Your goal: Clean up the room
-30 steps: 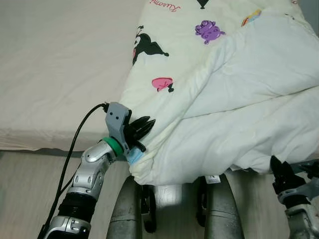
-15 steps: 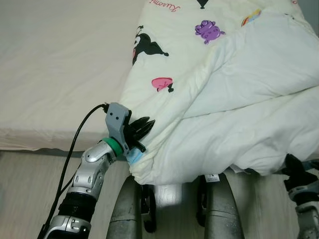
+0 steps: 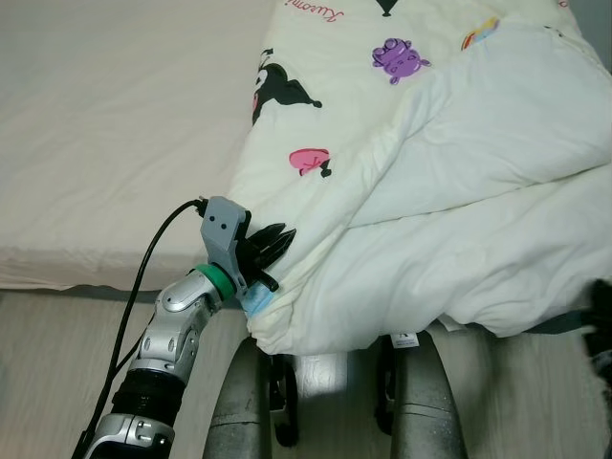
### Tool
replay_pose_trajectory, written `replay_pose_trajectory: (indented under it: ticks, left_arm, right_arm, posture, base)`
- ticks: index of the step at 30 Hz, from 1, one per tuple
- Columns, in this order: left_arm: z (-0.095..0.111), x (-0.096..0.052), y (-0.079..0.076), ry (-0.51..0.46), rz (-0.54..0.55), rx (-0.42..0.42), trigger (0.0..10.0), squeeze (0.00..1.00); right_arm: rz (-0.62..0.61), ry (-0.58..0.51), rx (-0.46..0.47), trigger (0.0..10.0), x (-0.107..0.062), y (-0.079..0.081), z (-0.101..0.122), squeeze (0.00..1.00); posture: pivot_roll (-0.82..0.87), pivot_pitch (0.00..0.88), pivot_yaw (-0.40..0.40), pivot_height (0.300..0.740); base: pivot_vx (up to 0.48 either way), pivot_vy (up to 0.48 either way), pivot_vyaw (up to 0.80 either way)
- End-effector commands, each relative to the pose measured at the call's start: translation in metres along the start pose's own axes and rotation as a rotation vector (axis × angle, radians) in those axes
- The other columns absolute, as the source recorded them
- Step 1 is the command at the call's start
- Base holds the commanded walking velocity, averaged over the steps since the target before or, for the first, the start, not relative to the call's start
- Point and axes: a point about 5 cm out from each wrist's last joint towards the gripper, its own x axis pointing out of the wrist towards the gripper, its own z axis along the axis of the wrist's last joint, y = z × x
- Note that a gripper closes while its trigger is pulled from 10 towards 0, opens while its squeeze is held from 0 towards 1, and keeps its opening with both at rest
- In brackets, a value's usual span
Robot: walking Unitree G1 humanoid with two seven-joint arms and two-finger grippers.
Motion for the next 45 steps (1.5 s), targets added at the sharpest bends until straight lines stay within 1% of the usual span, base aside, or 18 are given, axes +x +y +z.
replay_pose_trajectory:
  ticks: [1, 6, 10, 13, 14, 16, 18, 22, 24, 26, 28, 30, 31, 32, 35, 38, 40, 45]
  left_arm:
    - [-0.012, -0.007, 0.001, 0.039, 0.006, -0.015, 10.0, 0.00]
    - [-0.012, -0.008, 0.000, 0.039, 0.004, -0.016, 10.0, 0.00]
    - [-0.012, -0.008, 0.000, 0.039, 0.007, -0.015, 10.0, 0.00]
    - [-0.012, -0.008, 0.000, 0.036, 0.011, -0.015, 10.0, 0.00]
    - [-0.012, -0.008, 0.000, 0.036, 0.011, -0.015, 10.0, 0.00]
    - [-0.012, -0.008, 0.000, 0.036, 0.013, -0.015, 10.0, 0.00]
    - [-0.012, -0.008, 0.000, 0.037, 0.012, -0.016, 10.0, 0.00]
    - [-0.013, -0.008, -0.001, 0.039, 0.008, -0.017, 10.0, 0.00]
    - [-0.013, -0.007, -0.001, 0.038, 0.009, -0.017, 10.0, 0.00]
    - [-0.013, -0.007, -0.001, 0.037, 0.009, -0.017, 10.0, 0.00]
    - [-0.013, -0.007, -0.001, 0.036, 0.010, -0.018, 10.0, 0.00]
    - [-0.013, -0.008, -0.001, 0.037, 0.006, -0.019, 10.0, 0.00]
    - [-0.014, -0.008, -0.002, 0.040, 0.001, -0.020, 10.0, 0.00]
    - [-0.014, -0.008, -0.002, 0.040, 0.001, -0.020, 10.0, 0.00]
    - [-0.015, -0.009, -0.004, 0.043, -0.008, -0.021, 10.0, 0.00]
    - [-0.015, -0.009, -0.005, 0.043, -0.010, -0.023, 10.0, 0.00]
    - [-0.015, -0.009, -0.007, 0.044, -0.020, -0.026, 10.0, 0.00]
    - [-0.017, -0.012, -0.022, 0.054, -0.161, -0.045, 10.0, 0.00]
  right_arm:
    - [0.158, 0.181, -0.016, 0.0, -0.010, 0.024, -0.030, 0.00]
    - [0.163, 0.221, -0.078, 0.0, -0.011, 0.030, -0.040, 0.00]
    - [0.043, 0.210, -0.128, 0.0, -0.005, 0.018, -0.040, 0.00]
    - [-0.200, 0.106, -0.225, 0.0, 0.001, -0.012, -0.021, 0.00]
    - [-0.200, 0.106, -0.225, 0.0, 0.001, -0.012, -0.021, 0.00]
    - [-0.379, 0.013, -0.258, 0.0, -0.001, -0.036, 0.002, 0.00]
    - [-0.445, -0.006, -0.255, 0.0, -0.003, -0.046, 0.010, 0.00]
    - [-0.555, 0.024, -0.362, 0.0, -0.012, -0.065, 0.024, 0.00]
    - [-0.691, -0.066, -0.481, 0.0, -0.020, -0.081, 0.051, 0.00]
    - [-0.733, -0.119, -0.521, 0.0, -0.023, -0.084, 0.063, 0.00]
    - [-0.639, -0.210, -0.487, 0.0, -0.014, -0.076, 0.075, 0.00]
    - [-0.311, -0.044, -0.315, 0.0, 0.004, -0.046, 0.045, 0.00]
    - [-0.141, 0.082, -0.294, 0.0, 0.006, -0.027, 0.022, 0.00]
    - [-0.141, 0.082, -0.294, 0.0, 0.006, -0.027, 0.022, 0.00]
    - [0.128, 0.298, -0.283, 0.0, -0.007, 0.009, -0.023, 0.00]
    - [0.189, 0.347, -0.245, 0.0, -0.013, 0.021, -0.037, 0.00]
    - [0.271, 0.422, -0.187, 0.0, -0.022, 0.040, -0.057, 0.00]
    - [0.245, 0.432, -0.222, 0.0, -0.014, 0.042, -0.067, 0.00]
  posture:
    - [-0.12, 0.309, 0.187, 0.628]
    - [-0.12, 0.307, 0.185, 0.628]
    - [-0.12, 0.303, 0.184, 0.628]
    - [-0.11, 0.301, 0.182, 0.628]
    - [-0.11, 0.301, 0.182, 0.628]
    - [-0.12, 0.300, 0.184, 0.628]
    - [-0.12, 0.298, 0.185, 0.628]
    - [-0.12, 0.294, 0.183, 0.628]
    - [-0.12, 0.293, 0.181, 0.628]
    - [-0.12, 0.294, 0.180, 0.628]
    - [-0.12, 0.295, 0.179, 0.628]
    - [-0.13, 0.298, 0.180, 0.628]
    - [-0.12, 0.303, 0.179, 0.628]
    - [-0.12, 0.303, 0.179, 0.628]
    - [-0.12, 0.307, 0.177, 0.628]
    - [-0.11, 0.309, 0.176, 0.628]
    - [-0.11, 0.312, 0.178, 0.628]
    - [-0.11, 0.314, 0.185, 0.628]
  base:
    - [0.000, 0.000, 0.00]
    - [0.000, 0.000, 0.00]
    - [0.000, 0.000, 0.00]
    - [0.000, 0.000, 0.00]
    - [0.000, 0.000, 0.00]
    - [0.000, 0.000, 0.00]
    - [0.000, 0.000, 0.00]
    - [0.000, 0.000, 0.00]
    - [0.000, 0.000, 0.00]
    - [0.000, 0.000, 0.00]
    - [0.000, 0.000, 0.00]
    - [0.000, 0.000, 0.00]
    - [0.000, 0.000, 0.00]
    - [0.000, 0.000, 0.00]
    - [0.000, 0.000, 0.00]
    - [0.000, 0.000, 0.00]
    - [0.000, 0.000, 0.00]
    - [0.000, 0.000, 0.00]
